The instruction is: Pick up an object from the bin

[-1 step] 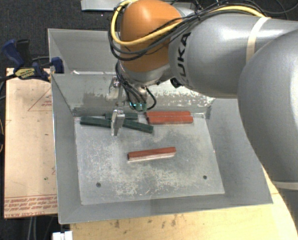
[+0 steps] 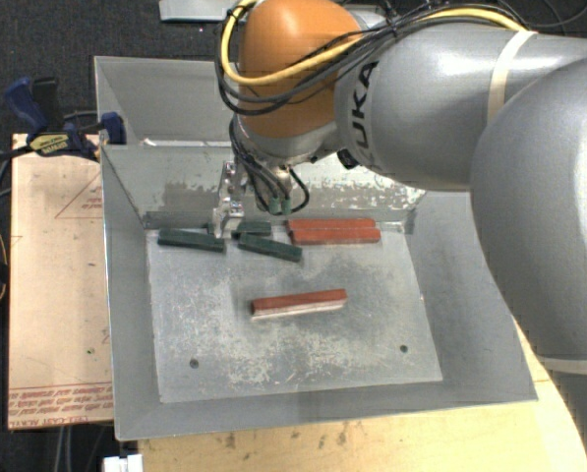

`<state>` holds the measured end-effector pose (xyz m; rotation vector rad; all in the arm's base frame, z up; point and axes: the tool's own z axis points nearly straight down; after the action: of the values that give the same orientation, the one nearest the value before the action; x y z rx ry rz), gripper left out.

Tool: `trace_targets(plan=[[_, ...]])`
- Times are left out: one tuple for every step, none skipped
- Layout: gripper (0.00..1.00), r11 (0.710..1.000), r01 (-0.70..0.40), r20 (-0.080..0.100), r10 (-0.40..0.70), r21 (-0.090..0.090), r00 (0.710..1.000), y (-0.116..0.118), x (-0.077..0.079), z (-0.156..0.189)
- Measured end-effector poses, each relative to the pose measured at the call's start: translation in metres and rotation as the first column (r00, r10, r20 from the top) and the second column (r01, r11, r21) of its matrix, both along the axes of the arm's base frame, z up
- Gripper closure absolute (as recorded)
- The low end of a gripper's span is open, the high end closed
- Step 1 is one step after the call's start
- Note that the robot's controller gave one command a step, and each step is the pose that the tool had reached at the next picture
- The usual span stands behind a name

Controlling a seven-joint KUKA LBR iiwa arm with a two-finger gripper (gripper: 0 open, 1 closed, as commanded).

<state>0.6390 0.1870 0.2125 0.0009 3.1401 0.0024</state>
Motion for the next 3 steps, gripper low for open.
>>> trace_targets(plan=[[1.0, 1.0, 0.0, 0.0, 0.0, 0.0, 1.0, 0.0, 0.0, 0.0], [0.0, 0.988, 0.155, -0.003, -0.155, -0.001, 0.988, -0.019, 0.004, -0.04], [0.0, 0.988, 0.156, -0.001, -0.156, 0.0, 0.988, -0.019, 0.004, -0.039]])
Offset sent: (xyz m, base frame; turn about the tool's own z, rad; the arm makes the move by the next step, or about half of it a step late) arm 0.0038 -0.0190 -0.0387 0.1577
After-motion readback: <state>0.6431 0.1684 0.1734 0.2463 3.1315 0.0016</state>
